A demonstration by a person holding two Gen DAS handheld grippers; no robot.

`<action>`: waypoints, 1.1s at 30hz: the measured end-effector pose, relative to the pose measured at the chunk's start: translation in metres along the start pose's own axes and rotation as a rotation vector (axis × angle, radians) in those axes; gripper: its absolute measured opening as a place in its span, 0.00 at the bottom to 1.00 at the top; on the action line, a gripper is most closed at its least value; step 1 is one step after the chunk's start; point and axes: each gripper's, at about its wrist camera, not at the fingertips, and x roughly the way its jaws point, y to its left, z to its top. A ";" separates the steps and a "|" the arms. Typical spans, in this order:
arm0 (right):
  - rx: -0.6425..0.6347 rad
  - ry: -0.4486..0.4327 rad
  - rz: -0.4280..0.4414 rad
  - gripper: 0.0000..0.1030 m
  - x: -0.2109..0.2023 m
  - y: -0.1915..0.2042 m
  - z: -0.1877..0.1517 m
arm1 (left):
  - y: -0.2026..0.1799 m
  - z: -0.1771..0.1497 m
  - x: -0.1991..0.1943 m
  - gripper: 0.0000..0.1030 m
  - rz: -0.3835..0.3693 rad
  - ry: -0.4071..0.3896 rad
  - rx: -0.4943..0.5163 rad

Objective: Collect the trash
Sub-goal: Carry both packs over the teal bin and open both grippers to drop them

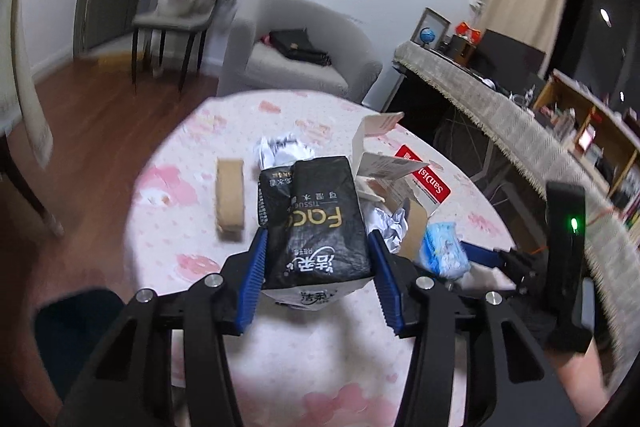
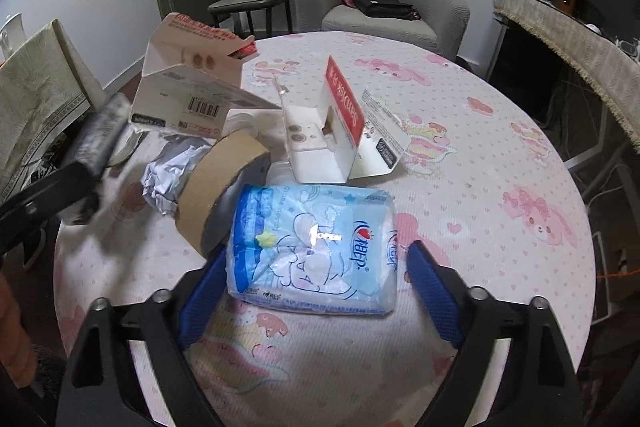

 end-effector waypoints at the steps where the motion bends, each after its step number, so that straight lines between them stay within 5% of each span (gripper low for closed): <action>1: 0.000 0.001 -0.020 0.70 -0.002 -0.002 0.001 | 0.000 0.000 -0.003 0.51 0.002 -0.011 0.013; 7: 0.017 -0.060 -0.062 0.69 -0.025 -0.009 0.008 | 0.012 0.004 -0.023 0.51 0.034 -0.054 0.050; 20: -0.075 -0.200 0.125 0.69 -0.067 0.056 0.026 | 0.067 0.001 -0.057 0.51 0.157 -0.068 0.030; 33: -0.186 -0.180 0.274 0.69 -0.056 0.158 0.033 | 0.160 -0.036 -0.062 0.51 0.328 0.095 -0.076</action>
